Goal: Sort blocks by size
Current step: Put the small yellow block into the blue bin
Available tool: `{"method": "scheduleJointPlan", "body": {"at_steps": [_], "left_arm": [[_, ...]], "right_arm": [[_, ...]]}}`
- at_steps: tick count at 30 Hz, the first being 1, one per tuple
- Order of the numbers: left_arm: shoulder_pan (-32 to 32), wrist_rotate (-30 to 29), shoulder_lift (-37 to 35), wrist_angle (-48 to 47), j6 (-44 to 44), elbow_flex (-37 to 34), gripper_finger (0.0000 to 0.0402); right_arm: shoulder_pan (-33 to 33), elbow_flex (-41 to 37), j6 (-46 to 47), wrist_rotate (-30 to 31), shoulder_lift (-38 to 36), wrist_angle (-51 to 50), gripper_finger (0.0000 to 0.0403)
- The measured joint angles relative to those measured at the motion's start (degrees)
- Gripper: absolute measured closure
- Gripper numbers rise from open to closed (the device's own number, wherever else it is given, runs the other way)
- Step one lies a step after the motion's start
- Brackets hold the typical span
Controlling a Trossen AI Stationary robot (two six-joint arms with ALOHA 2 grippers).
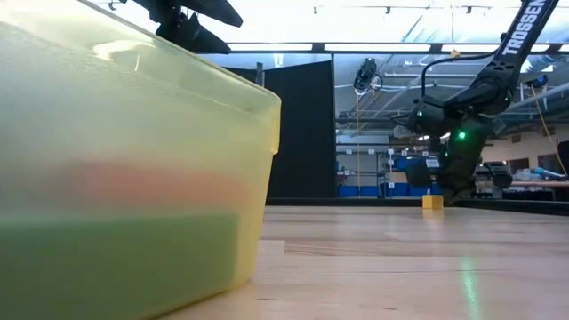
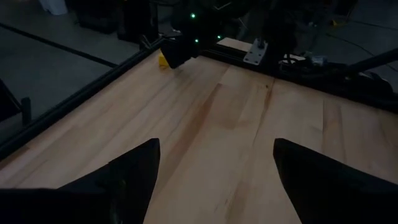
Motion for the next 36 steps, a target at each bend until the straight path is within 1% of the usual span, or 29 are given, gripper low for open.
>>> {"method": "scheduleJointPlan", "body": {"at_steps": [4, 8, 14, 16, 19, 22, 26, 31, 33, 36], "left_arm": [[0.00, 0.02, 0.00, -0.05, -0.81, 0.00, 0.0081], [0.00, 0.00, 0.00, -0.04, -0.87, 0.00, 0.0081], [0.00, -0.01, 0.00, 0.00, -0.83, 0.00, 0.0081], [0.00, -0.02, 0.00, 0.00, -0.83, 0.00, 0.0081], [0.00, -0.01, 0.00, 0.03, -0.79, 0.00, 0.0081], [0.00, -0.02, 0.00, 0.19, -0.79, 0.00, 0.0081], [0.00, 0.01, 0.00, 0.44, -0.83, 0.00, 0.0081], [0.00, 0.30, -0.01, 0.47, -0.90, 0.00, 0.0081], [0.00, 0.33, -0.02, 0.46, -0.90, 0.00, 0.0081], [0.00, 0.37, -0.02, 0.46, -0.92, 0.00, 0.0081]], "right_arm": [[0.15, 0.00, 1.15, 3.47, -0.51, 2.55, 0.0398], [-0.23, 1.32, 1.62, 6.11, 0.01, 2.64, 0.0398], [-0.22, 4.38, 2.28, 7.12, 2.61, -2.76, 0.0398], [0.29, 4.57, 1.85, 6.90, 3.08, -4.08, 0.0398], [1.25, 5.02, -1.36, 5.32, 3.46, -2.67, 0.0398], [1.75, 5.58, -4.30, 2.42, 3.79, -2.02, 0.0398], [2.23, 6.85, -10.22, -2.04, 3.76, 1.99, 0.0398], [5.15, 9.06, -18.25, -8.01, 3.76, 3.45, 0.0398], [6.80, 9.80, -19.14, -6.67, 3.76, 3.20, 0.0398], [7.79, 11.16, -16.10, -0.95, 3.76, 1.69, 0.0398]]}}
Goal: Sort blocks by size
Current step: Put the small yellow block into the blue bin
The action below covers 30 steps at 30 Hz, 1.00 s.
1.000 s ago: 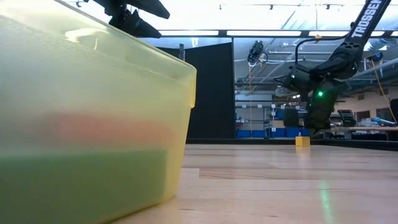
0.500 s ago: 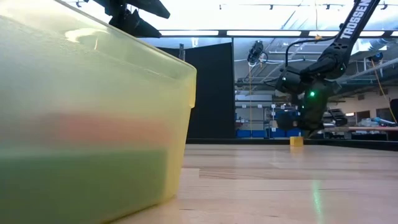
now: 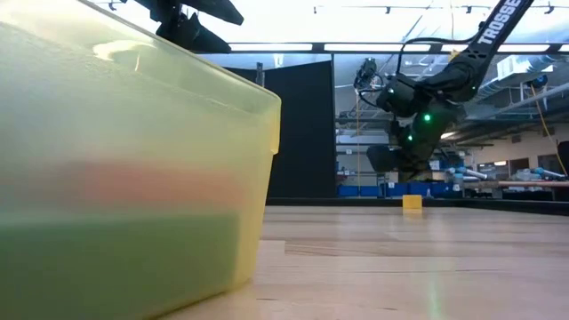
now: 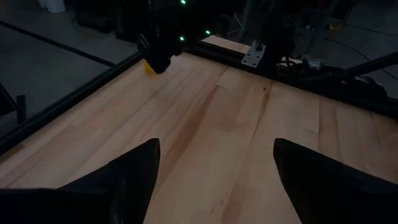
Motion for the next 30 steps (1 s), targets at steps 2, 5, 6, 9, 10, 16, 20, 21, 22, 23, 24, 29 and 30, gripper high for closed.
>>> {"method": "scheduleJointPlan", "body": {"at_steps": [2, 5, 6, 9, 10, 16, 20, 21, 22, 23, 24, 29, 30], "left_arm": [[0.00, 0.16, 0.01, -0.04, -0.02, 0.00, 0.0081], [0.00, 0.94, 0.00, -0.02, -0.05, 0.00, 0.0081], [0.00, 1.00, 0.00, -0.02, -0.05, 0.00, 0.0081], [0.00, 1.01, 0.00, 0.04, -0.05, 0.00, 0.0081], [0.00, 1.01, 0.00, 0.02, -0.04, 0.00, 0.0081], [0.00, 1.01, 0.00, 1.03, -0.06, 0.00, 0.0081], [0.00, 1.01, 0.00, 0.99, -0.07, 0.00, 0.0081], [0.00, 1.01, 0.00, 1.02, -0.06, 0.00, 0.0081], [0.00, 1.01, 0.00, 1.03, -0.07, 0.00, 0.0081], [0.00, 1.01, 0.00, 1.03, -0.07, 0.00, 0.0081], [0.00, 1.03, 0.00, 1.13, -0.07, 0.00, 0.0081], [0.00, 1.32, 0.00, 2.56, -0.05, 0.00, 0.0081], [0.00, 1.40, 0.00, 2.69, -0.01, 0.00, 0.0081]], "right_arm": [[-1.43, 1.54, 2.49, 1.42, -0.02, -3.41, 0.0398], [-4.60, 3.80, 5.28, 1.28, -0.02, -10.15, 0.0398], [-5.59, 4.54, 5.68, 0.75, -0.02, -11.94, 0.0398], [-8.32, 5.83, 5.66, -2.87, -0.02, -14.67, 0.0398], [-9.10, 5.99, 5.46, -4.43, -0.02, -14.82, 0.0398], [-11.33, 7.03, 4.79, -8.04, -0.02, -16.01, 0.0398], [-12.36, 8.01, 4.72, -8.07, -0.02, -16.01, 0.0398], [-12.59, 8.49, 4.71, -8.29, -0.02, -16.08, 0.0398], [-12.83, 9.05, 4.57, -8.69, -0.02, -16.18, 0.0398], [-12.99, 9.62, 4.44, -9.16, -0.02, -16.50, 0.0398], [-13.17, 10.19, 4.40, -9.66, 0.09, -17.09, 0.0398], [-13.96, 15.56, 3.00, -14.62, 4.89, -22.80, 0.0398], [-13.76, 16.75, 2.92, -14.54, 6.31, -24.35, 0.0398]]}}
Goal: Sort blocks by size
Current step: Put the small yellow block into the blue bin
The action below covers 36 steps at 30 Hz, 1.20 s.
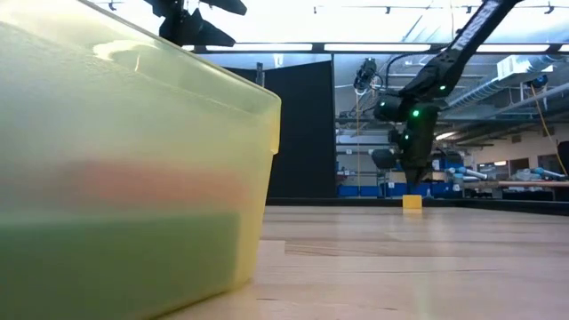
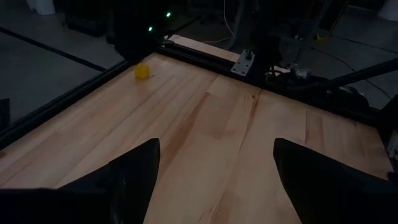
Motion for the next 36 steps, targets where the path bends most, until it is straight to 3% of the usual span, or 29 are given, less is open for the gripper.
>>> {"method": "scheduleJointPlan", "body": {"at_steps": [8, 11, 16, 29, 36], "left_arm": [[-0.76, 1.31, 0.00, -0.30, -0.05, 0.00, 0.0081], [-1.14, 1.31, 0.00, -0.46, -0.05, 0.00, 0.0081], [-1.14, 1.31, 0.00, -0.83, -0.05, 0.00, 0.0081], [-1.14, 1.28, 0.00, -0.61, 0.27, 0.00, 0.0081], [-1.14, 1.28, 0.00, -0.44, 0.25, 0.00, 0.0081]], "right_arm": [[1.60, 7.07, -1.67, 4.06, 7.44, -5.81, 0.0398], [1.54, 7.85, -2.24, 7.10, 8.27, -7.66, 0.0398], [0.58, 7.87, -3.22, 7.24, 8.78, -9.49, 0.0398], [2.17, 7.87, -7.11, -1.58, 8.62, -9.26, 0.0398], [7.42, 8.03, -6.65, -11.98, 8.43, -7.74, 0.0398]]}}
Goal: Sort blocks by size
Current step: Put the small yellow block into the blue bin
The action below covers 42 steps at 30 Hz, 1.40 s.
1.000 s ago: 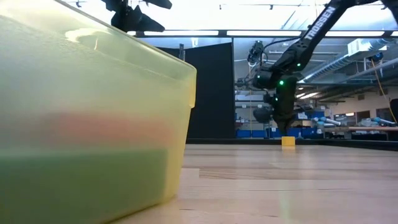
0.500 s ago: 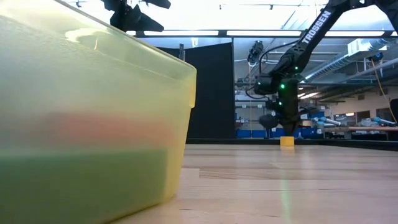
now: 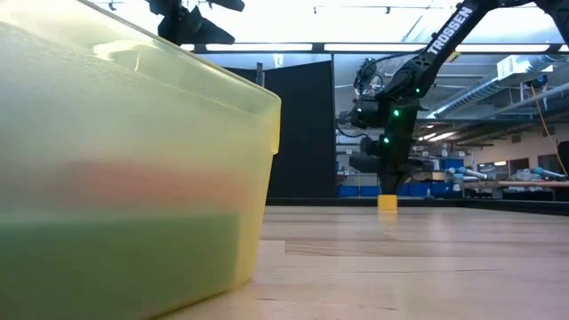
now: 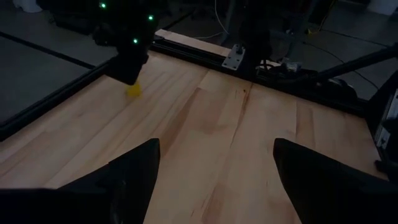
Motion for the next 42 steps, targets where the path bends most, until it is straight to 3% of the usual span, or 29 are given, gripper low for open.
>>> {"method": "scheduleJointPlan", "body": {"at_steps": [6, 11, 17, 25, 30, 33, 37, 42], "left_arm": [[0.00, 0.00, 0.00, 0.13, -0.02, 0.00, 0.0081], [0.00, -0.01, 0.00, 0.13, -0.24, 0.00, 0.0081], [0.00, -0.02, 0.00, 0.09, -0.26, 0.00, 0.0081], [0.22, -0.02, 0.00, 0.09, -0.28, 0.00, 0.0081], [0.25, -1.88, 0.03, 0.02, -0.35, 0.00, 0.0081], [0.99, -2.90, 0.26, -0.43, -0.63, 0.00, 0.0081], [3.76, -3.05, 1.67, -4.85, -3.17, 0.06, 0.0081], [10.46, 1.52, 7.23, -12.47, -8.85, 0.07, 0.0081]], "right_arm": [[7.45, -0.11, 1.07, -6.29, 0.04, 2.20, 0.0398], [12.43, -0.39, 7.66, 8.02, -0.47, -0.47, 0.0398], [14.25, -0.42, 12.98, 10.36, -0.63, -4.05, 0.0398], [19.45, -0.39, 11.73, -2.78, -0.68, 1.50, 0.0398], [25.20, -0.39, 5.71, -11.79, -0.68, 14.49, 0.0398], [28.82, -0.35, 4.01, -12.85, -0.68, 21.64, 0.0398], [32.73, -0.33, 2.73, -6.18, -0.71, 24.78, 0.0397], [37.71, -0.33, 1.07, 8.61, -2.01, 24.51, 0.0396]]}}
